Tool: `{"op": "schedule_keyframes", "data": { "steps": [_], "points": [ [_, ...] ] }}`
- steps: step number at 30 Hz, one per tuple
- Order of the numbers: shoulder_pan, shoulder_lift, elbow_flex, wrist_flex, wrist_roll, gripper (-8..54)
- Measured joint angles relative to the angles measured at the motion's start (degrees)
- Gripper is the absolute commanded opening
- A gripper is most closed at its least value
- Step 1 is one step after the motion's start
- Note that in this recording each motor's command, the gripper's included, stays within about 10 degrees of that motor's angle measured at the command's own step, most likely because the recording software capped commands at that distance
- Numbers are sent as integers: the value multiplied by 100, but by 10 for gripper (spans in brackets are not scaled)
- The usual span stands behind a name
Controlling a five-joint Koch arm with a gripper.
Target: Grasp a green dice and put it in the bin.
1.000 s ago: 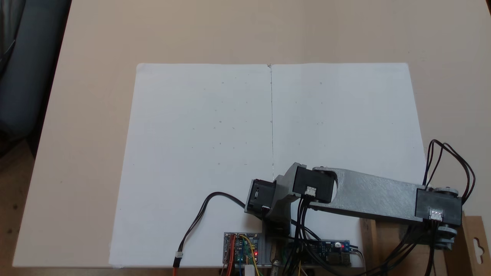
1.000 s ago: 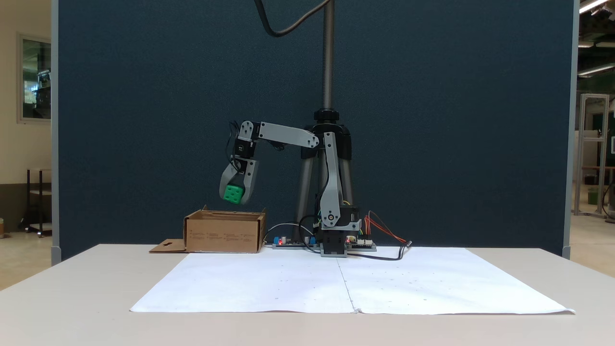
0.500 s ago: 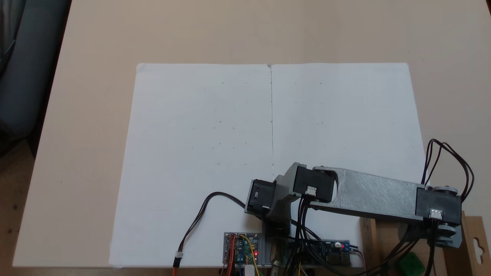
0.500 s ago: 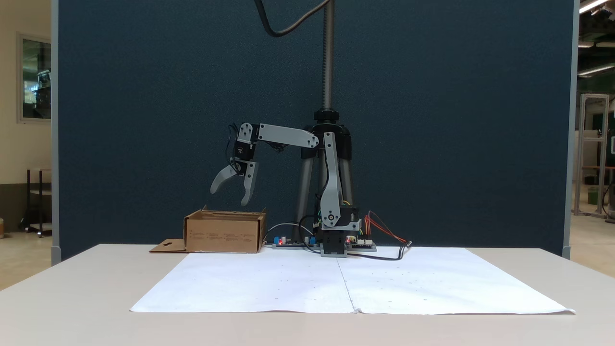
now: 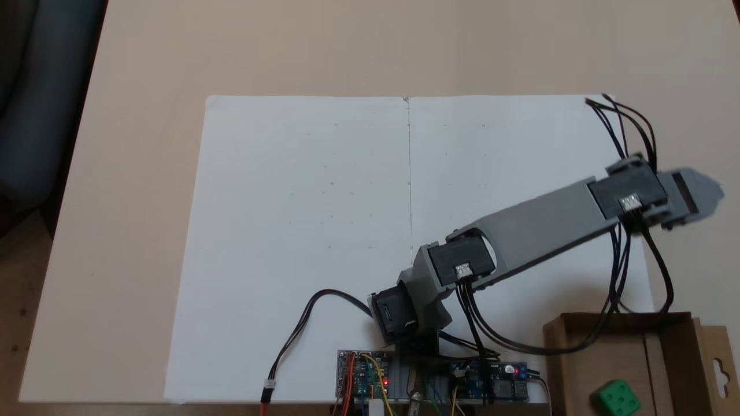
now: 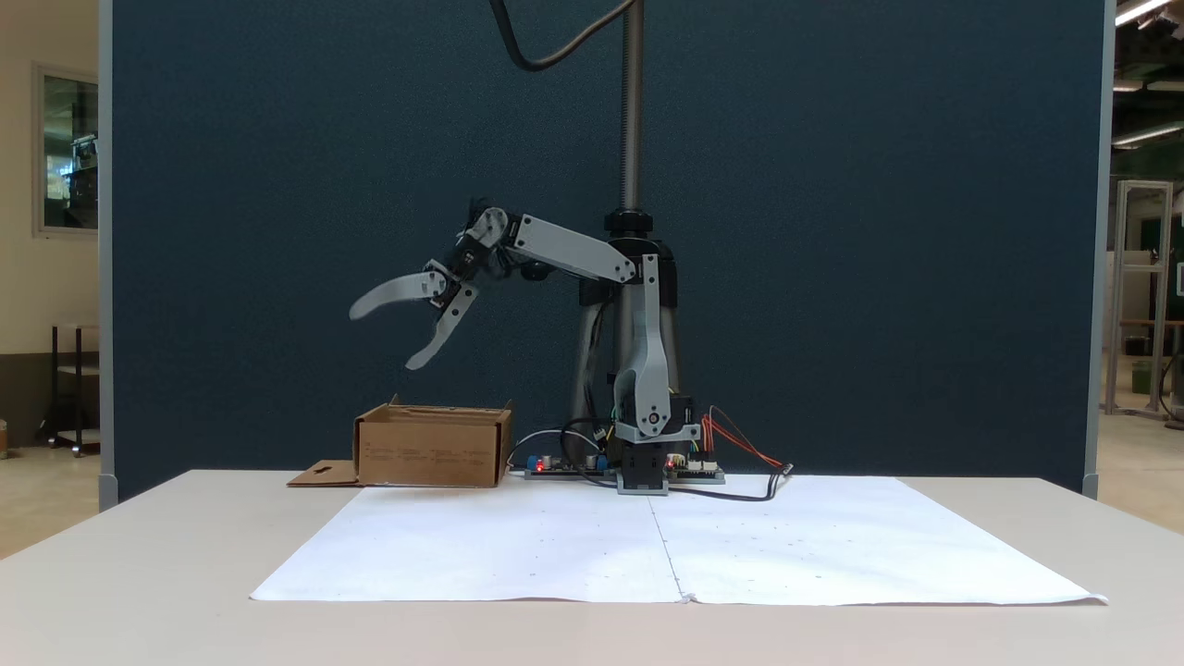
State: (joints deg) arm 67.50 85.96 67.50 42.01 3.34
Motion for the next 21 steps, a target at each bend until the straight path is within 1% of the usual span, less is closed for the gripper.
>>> {"op": "schedule_keyframes", "data": {
  "steps": [5, 12, 15, 21],
  "points": [
    [-1714, 0, 0, -501, 18, 431],
    [-3507, 26, 70, -756, 9, 432],
    [-4377, 193, 888, -879, -70, 439],
    [-5405, 782, 3401, -2109, -580, 440]
  ]
}}
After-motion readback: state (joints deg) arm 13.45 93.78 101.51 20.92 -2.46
